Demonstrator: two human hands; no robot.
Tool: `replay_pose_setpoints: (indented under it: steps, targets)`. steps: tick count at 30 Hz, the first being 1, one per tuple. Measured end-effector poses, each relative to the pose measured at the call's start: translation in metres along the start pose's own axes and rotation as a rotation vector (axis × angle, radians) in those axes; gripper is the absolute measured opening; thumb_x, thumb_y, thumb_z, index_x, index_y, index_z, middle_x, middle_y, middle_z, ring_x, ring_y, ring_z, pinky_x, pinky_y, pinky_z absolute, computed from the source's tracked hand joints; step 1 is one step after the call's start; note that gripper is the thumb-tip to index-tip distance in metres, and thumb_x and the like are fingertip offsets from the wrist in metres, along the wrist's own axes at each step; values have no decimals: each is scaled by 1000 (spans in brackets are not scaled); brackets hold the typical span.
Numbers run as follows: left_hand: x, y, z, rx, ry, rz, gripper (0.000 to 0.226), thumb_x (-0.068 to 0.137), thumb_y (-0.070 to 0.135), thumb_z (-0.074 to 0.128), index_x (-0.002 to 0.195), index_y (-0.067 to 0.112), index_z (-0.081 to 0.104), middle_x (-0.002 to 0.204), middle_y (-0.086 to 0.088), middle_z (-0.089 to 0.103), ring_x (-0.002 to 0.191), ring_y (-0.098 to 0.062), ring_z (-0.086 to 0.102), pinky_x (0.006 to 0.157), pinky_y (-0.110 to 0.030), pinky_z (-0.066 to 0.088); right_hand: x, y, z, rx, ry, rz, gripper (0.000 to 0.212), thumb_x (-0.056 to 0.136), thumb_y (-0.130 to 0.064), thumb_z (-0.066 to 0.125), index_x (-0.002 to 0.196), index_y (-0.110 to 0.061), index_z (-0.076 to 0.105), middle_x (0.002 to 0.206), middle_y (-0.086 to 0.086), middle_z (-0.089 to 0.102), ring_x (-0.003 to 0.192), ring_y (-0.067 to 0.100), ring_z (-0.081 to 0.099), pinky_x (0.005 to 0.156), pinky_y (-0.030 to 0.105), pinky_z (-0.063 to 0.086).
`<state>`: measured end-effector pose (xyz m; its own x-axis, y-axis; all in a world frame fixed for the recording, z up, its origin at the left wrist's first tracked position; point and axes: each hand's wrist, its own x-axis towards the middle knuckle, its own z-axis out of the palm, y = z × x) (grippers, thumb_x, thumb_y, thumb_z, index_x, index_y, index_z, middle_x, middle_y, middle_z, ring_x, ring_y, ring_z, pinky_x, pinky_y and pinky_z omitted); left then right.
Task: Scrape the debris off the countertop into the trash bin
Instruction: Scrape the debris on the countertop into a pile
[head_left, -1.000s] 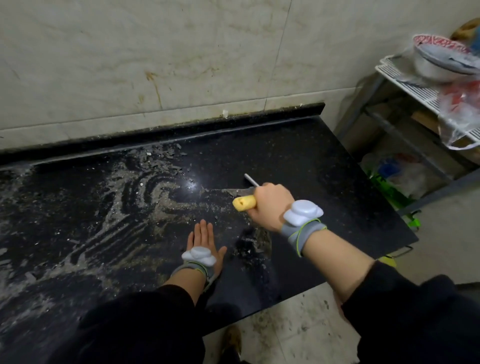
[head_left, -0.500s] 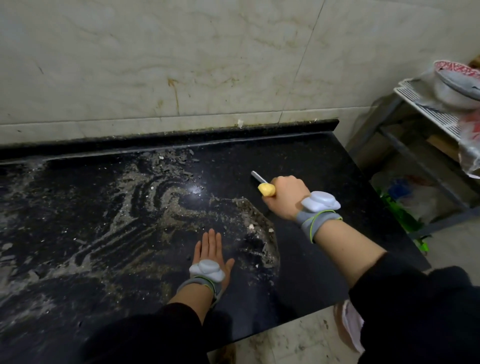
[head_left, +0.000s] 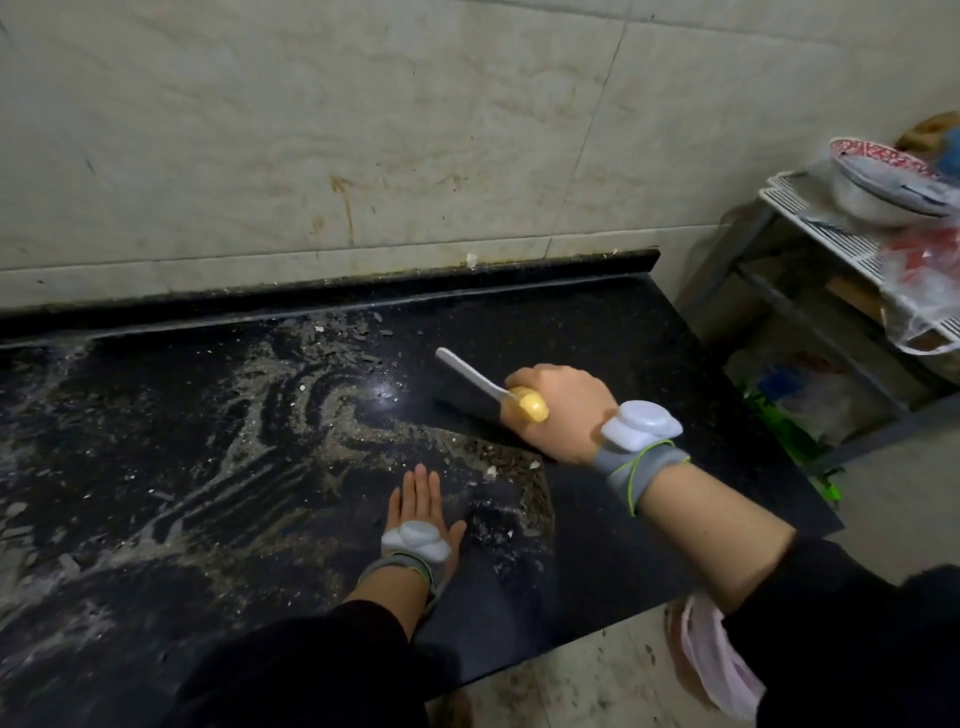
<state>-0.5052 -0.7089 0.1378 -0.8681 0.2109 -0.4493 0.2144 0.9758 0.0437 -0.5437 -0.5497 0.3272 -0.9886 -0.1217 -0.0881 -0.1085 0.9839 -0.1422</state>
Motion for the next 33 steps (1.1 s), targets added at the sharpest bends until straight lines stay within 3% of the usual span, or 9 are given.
replay_pose_setpoints:
  steps: [7,10,16,21,26,30,33]
  targets:
    - [1,-1,3,6,19,5,75,96,53,2,145,2,-23,157,-13,-22,147,-27,-16,117,-38,-11,-19,44,7,-140,-83,287,37,86,-49,51,95,-14,63,102,11,66,95,36,63,69,32,43]
    - [2,0,3,-5,23,4,74,101,49,15,148,3,-19,157,-13,-22,147,-27,-16,119,-39,-6,-26,21,16,-128,-60,233,40,88,-52,46,88,-14,58,99,14,67,93,39,63,65,32,38]
    - [1,1,2,-8,31,7,75,101,49,17,150,3,-15,158,-14,-18,148,-28,-12,119,-39,-4,-29,-44,23,-4,-15,94,38,90,-47,47,89,-11,61,94,17,68,89,42,62,65,35,39]
    - [-3,0,3,-7,73,19,74,101,49,17,150,3,-14,158,-14,-16,148,-28,-10,119,-39,-3,-31,-44,7,74,-24,207,41,87,-51,48,69,-15,54,93,16,69,90,42,62,68,34,42]
    - [-5,0,6,-68,151,6,80,83,55,-14,145,3,-18,159,-15,-12,148,-29,-7,116,-41,-9,-38,-13,-1,-72,-13,338,37,85,-50,50,84,-16,62,95,12,69,90,37,64,66,31,39]
    - [-4,-2,6,-39,102,16,74,100,50,13,148,3,-17,158,-13,-19,147,-27,-14,119,-40,-6,-49,-20,13,-47,-57,382,39,86,-49,50,88,-13,63,97,13,69,93,38,64,68,32,43]
    - [-6,-2,5,-42,119,13,73,101,49,17,150,5,-15,158,-11,-20,147,-24,-15,119,-40,-6,-48,-47,23,8,-38,321,34,89,-46,48,84,-14,59,95,14,68,92,39,63,66,33,41]
